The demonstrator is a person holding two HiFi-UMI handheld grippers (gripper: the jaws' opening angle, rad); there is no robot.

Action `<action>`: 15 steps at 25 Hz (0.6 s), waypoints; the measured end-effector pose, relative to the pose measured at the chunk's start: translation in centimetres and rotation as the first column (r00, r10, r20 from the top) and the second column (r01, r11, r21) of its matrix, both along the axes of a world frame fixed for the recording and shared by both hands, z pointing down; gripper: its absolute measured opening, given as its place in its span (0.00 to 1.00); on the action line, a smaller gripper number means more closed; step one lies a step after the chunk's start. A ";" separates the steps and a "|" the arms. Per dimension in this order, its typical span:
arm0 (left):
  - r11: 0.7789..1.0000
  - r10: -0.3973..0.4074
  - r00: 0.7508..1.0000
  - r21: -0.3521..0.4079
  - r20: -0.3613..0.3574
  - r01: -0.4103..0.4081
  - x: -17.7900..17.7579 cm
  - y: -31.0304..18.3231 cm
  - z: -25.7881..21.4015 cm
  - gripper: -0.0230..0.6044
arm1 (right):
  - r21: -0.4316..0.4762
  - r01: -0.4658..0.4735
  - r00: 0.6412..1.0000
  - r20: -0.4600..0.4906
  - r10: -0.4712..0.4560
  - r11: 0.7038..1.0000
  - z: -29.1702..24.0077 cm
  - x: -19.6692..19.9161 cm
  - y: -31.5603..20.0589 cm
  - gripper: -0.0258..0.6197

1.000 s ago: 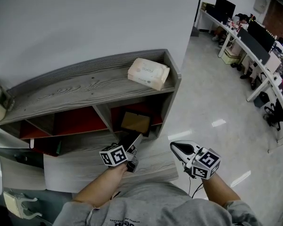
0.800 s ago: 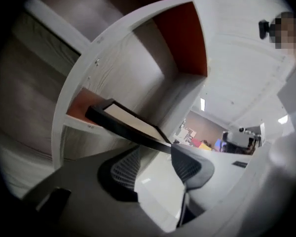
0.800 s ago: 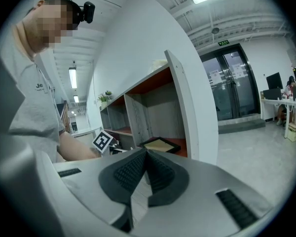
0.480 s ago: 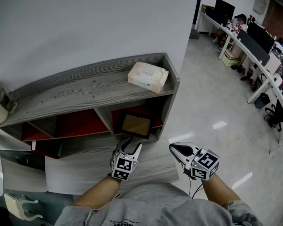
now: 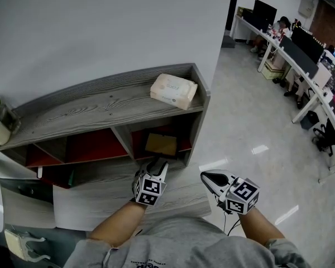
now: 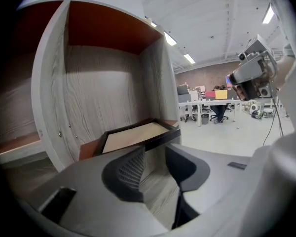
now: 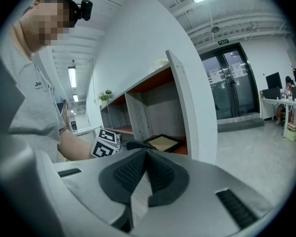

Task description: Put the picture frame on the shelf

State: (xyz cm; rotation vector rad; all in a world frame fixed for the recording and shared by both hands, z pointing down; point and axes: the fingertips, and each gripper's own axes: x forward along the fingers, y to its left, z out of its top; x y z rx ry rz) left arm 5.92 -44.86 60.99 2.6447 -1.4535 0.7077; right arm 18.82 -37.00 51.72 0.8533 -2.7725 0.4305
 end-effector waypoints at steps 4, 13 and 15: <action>1.000 0.003 1.000 -0.012 0.000 -0.003 0.4 -0.6 0.0 0.25 | -0.002 -0.011 1.000 -0.005 0.011 1.000 0.0 0.5 0.2 0.06; 1.000 0.018 1.000 -0.026 0.019 -0.018 1.3 -1.6 -0.2 0.25 | -0.009 -0.020 1.000 -0.008 0.020 1.000 0.3 1.1 0.6 0.06; 0.999 0.021 0.999 -0.028 0.028 -0.020 1.3 -1.5 -0.2 0.25 | -0.008 -0.020 1.000 -0.006 0.020 1.000 0.2 1.1 0.6 0.06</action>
